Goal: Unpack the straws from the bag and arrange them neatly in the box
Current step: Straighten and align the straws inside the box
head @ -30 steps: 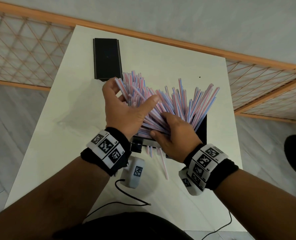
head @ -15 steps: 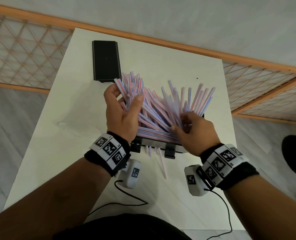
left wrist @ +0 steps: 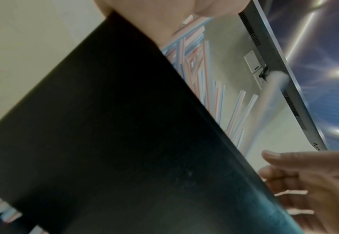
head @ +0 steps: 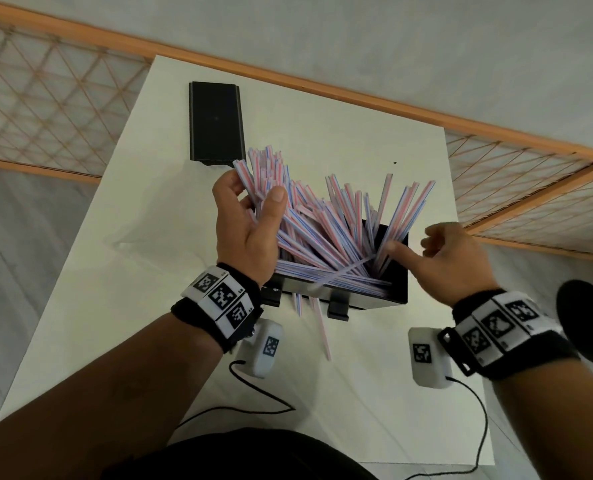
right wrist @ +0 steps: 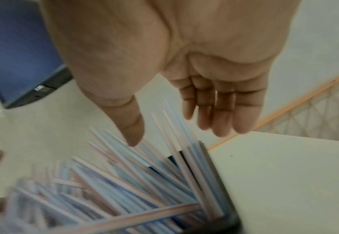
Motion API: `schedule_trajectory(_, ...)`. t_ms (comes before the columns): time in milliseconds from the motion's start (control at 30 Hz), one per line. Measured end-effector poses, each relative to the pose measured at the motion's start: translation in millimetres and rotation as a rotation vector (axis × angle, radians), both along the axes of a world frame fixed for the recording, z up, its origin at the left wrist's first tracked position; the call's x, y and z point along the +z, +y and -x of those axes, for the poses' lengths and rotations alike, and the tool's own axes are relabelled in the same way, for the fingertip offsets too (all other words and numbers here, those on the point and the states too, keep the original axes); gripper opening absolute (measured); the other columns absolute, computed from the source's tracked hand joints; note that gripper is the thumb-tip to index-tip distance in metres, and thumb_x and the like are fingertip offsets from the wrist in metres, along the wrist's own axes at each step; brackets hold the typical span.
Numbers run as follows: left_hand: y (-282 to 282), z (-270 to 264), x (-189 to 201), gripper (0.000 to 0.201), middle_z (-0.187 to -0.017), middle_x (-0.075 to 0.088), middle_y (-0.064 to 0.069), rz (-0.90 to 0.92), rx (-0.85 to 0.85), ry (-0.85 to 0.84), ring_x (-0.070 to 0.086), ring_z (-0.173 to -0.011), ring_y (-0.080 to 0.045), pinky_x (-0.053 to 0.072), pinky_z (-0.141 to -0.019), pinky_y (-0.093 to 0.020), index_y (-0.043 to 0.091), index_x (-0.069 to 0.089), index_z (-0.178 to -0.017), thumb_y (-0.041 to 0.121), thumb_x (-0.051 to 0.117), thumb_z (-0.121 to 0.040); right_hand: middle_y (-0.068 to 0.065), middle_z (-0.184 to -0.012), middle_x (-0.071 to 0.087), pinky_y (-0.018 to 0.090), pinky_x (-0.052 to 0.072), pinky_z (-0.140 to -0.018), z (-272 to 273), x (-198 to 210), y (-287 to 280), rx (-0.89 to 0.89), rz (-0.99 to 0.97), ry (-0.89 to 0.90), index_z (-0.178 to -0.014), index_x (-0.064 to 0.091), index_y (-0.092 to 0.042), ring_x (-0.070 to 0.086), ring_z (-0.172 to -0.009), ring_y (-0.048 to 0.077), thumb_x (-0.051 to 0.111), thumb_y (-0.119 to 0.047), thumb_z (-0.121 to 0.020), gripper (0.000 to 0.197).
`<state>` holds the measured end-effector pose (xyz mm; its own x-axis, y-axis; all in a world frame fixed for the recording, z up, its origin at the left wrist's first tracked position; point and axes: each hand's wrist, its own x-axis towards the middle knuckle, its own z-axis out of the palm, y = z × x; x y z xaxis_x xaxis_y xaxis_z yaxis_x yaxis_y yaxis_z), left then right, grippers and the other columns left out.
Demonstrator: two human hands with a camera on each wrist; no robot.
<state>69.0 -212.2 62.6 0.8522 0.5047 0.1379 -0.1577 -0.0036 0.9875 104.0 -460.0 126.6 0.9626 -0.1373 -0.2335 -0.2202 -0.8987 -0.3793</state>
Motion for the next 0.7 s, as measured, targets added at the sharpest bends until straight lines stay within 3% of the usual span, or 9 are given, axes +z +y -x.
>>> schedule_trajectory(67,-1.4,0.0,1.2,0.064,-0.114,0.057,0.017,-0.006,0.004,-0.01,0.064,-0.098,0.01,0.049,-0.083,-0.01,-0.007,0.039,-0.134,0.039,0.055,-0.093,0.004,-0.137,0.055,0.039,0.045,-0.097,-14.0,-9.5,-3.4,0.04,-0.035,0.187,-0.142,0.038,-0.013,0.054,-0.123,0.025,0.072,-0.076,-0.06,0.11)
schedule_trajectory(100,-2.0,-0.1,1.9,0.066,-0.113,0.057,0.017,-0.008,0.002,-0.015,0.064,-0.097,0.01,0.049,-0.082,-0.01,-0.007,0.04,-0.133,0.042,0.054,-0.092,0.001,-0.141,0.052,0.04,0.044,-0.1,-20.4,-13.2,-1.3,0.085,-0.08,0.227,-0.144,0.037,-0.016,0.052,-0.127,0.024,0.073,-0.078,-0.057,0.113)
schedule_trajectory(200,-2.4,-0.4,1.9,0.067,-0.113,0.058,0.017,-0.004,0.0,-0.016,0.065,-0.096,0.009,0.049,-0.083,-0.011,-0.005,0.04,-0.133,0.045,0.055,-0.091,-0.006,-0.13,0.06,0.034,0.043,-0.097,-32.4,-13.6,14.1,0.26,-0.14,0.231,-0.136,0.049,-0.027,0.058,-0.118,0.019,0.078,-0.06,-0.071,0.078)
schedule_trajectory(267,-2.4,0.0,2.1,0.068,-0.111,0.059,0.018,0.0,0.004,-0.013,0.065,-0.095,0.01,0.049,-0.082,-0.011,-0.004,0.041,-0.132,0.046,0.055,-0.09,-0.004,-0.12,0.064,0.035,0.045,-0.095,-33.9,-11.6,24.3,0.378,-0.07,0.187,-0.129,0.053,-0.028,0.06,-0.109,0.023,0.073,-0.048,-0.082,0.055)
schedule_trajectory(333,-2.7,0.0,2.0,0.069,-0.108,0.06,0.019,0.017,0.006,-0.003,0.065,-0.092,0.009,0.05,-0.081,-0.012,-0.002,0.041,-0.132,0.048,0.056,-0.088,0.001,-0.118,0.061,0.039,0.044,-0.098,-28.7,-7.5,31.5,0.466,-0.019,0.189,-0.126,0.052,-0.03,0.057,-0.111,0.03,0.065,-0.043,-0.083,0.047)
schedule_trajectory(433,-1.5,0.3,1.7,0.068,-0.104,0.063,0.024,0.03,0.008,0.018,0.066,-0.091,0.006,0.052,-0.081,-0.016,0.003,0.042,-0.131,0.052,0.057,-0.087,-0.001,-0.121,0.057,0.051,0.03,-0.113,-15.9,0.1,32.3,0.568,-0.108,0.235,-0.135,0.042,-0.036,0.053,-0.115,0.028,0.056,-0.034,-0.067,0.069)
schedule_trajectory(500,-1.4,0.5,2.3,0.068,-0.105,0.062,0.022,0.027,0.009,0.031,0.066,-0.091,0.006,0.052,-0.081,-0.016,0.004,0.042,-0.13,0.053,0.056,-0.086,-0.005,-0.118,0.056,0.053,0.027,-0.113,-10.1,0.3,29.4,0.622,-0.142,0.185,-0.138,0.034,-0.039,0.055,-0.11,0.023,0.066,-0.034,-0.065,0.08)
schedule_trajectory(600,-2.3,-0.3,3.4,0.068,-0.107,0.06,0.018,0.024,0.012,0.036,0.064,-0.09,0.009,0.05,-0.08,-0.013,0.004,0.042,-0.129,0.054,0.056,-0.085,-0.006,-0.126,0.055,0.055,0.023,-0.113,-1.9,-10.9,34.0,0.68,-0.096,0.072,-0.137,0.025,-0.038,0.051,-0.116,0.023,0.078,-0.056,-0.059,0.096)
schedule_trajectory(700,-3.0,-0.6,3.7,0.064,-0.107,0.059,0.017,0.031,0.021,0.047,0.064,-0.09,0.01,0.05,-0.079,-0.012,0.004,0.042,-0.128,0.051,0.057,-0.088,-0.006,-0.126,0.055,0.039,0.035,-0.101,1.8,-19.6,49.9,0.576,-0.151,-0.014,-0.142,0.031,-0.027,0.043,-0.101,0.012,0.088,-0.059,-0.054,0.109)
